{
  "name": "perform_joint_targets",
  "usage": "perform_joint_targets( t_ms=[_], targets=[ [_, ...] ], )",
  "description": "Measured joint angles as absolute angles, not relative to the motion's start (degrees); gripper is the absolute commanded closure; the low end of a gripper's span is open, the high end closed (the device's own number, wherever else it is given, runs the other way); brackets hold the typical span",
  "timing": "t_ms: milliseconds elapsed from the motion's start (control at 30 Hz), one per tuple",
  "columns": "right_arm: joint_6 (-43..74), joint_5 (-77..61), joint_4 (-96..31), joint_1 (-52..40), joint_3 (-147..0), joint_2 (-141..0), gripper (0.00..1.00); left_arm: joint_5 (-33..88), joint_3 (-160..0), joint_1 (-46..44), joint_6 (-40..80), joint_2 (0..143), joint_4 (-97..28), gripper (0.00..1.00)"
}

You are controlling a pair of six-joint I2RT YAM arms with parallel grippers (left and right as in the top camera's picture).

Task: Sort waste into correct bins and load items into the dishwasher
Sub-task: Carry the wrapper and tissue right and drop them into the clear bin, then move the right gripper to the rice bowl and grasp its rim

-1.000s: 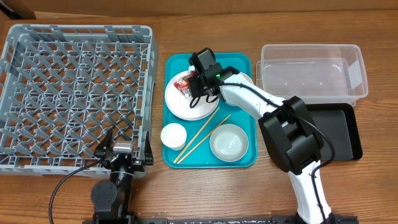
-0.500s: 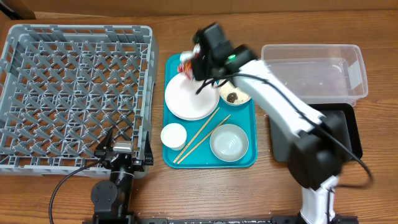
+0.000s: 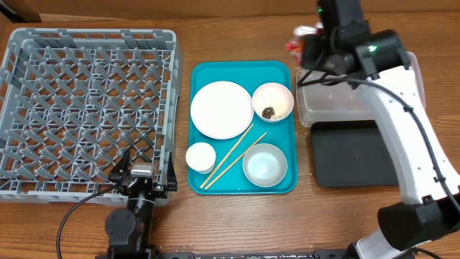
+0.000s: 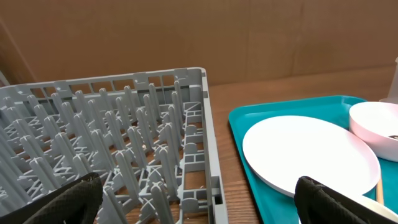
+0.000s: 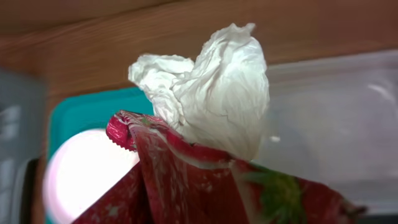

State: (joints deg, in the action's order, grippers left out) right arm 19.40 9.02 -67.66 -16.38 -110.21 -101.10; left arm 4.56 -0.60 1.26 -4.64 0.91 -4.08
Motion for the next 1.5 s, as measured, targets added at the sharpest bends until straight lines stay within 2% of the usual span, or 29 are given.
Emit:
perform_joint_targets(
  t_ms=[267,367,400,433,467,533,667,867,1000,1100,1300,1500],
  targets=[
    [25.02,15.27,-67.96,-7.81,-109.45,-104.51,0.96,4.56,-0.6,1.26,-4.64,0.91,-4.1,0.0],
    [25.78,15.35,-67.59,-5.87,-107.9,-107.48,0.92,4.56,-0.6,1.26,-4.62,0.91,-4.1,0.0],
    [25.91,15.27,-67.53,-5.23,-107.44,-108.84,0.82,4.56,-0.6,1.26,-4.64,0.91,-4.1,0.0],
    [26.11,15.22,-67.48,-4.82,-107.15,-110.17,0.68,4.56,-0.6,1.26,-4.64,0.91,-4.08,0.0],
    [26.06,15.22,-67.42,-4.45,-106.98,-111.68,0.59,4.56,-0.6,1.26,-4.64,0.91,-4.08,0.0],
    [26.63,15.14,-67.0,-4.1,-106.56,-114.08,0.34,4.56,-0.6,1.26,-4.64,0.91,-4.1,0.0],
    [26.63,14.76,-66.89,-4.12,-106.26,-117.1,0.21,4.56,-0.6,1.26,-4.64,0.91,-4.08,0.0],
    [26.06,12.34,-68.45,-4.12,-107.18,-117.27,0.17,4.56,-0.6,1.26,-4.62,0.91,-4.1,0.0],
    [24.45,5.67,-69.71,-4.34,-110.72,-116.77,0.26,4.56,-0.6,1.26,-4.64,0.91,-4.1,0.0],
    [23.9,0.38,-66.67,-6.15,-112.31,-114.32,0.27,4.56,-0.6,1.26,-4.64,0.91,-4.08,0.0],
    [27.11,0.49,-62.5,-18.26,-114.21,-111.87,0.3,4.56,-0.6,1.26,-4.64,0.91,-4.08,0.0],
    [30.06,1.54,-61.56,-26.28,-114.21,-118.89,0.34,4.56,-0.6,1.26,-4.64,0.91,-4.08,0.0]
  ],
)
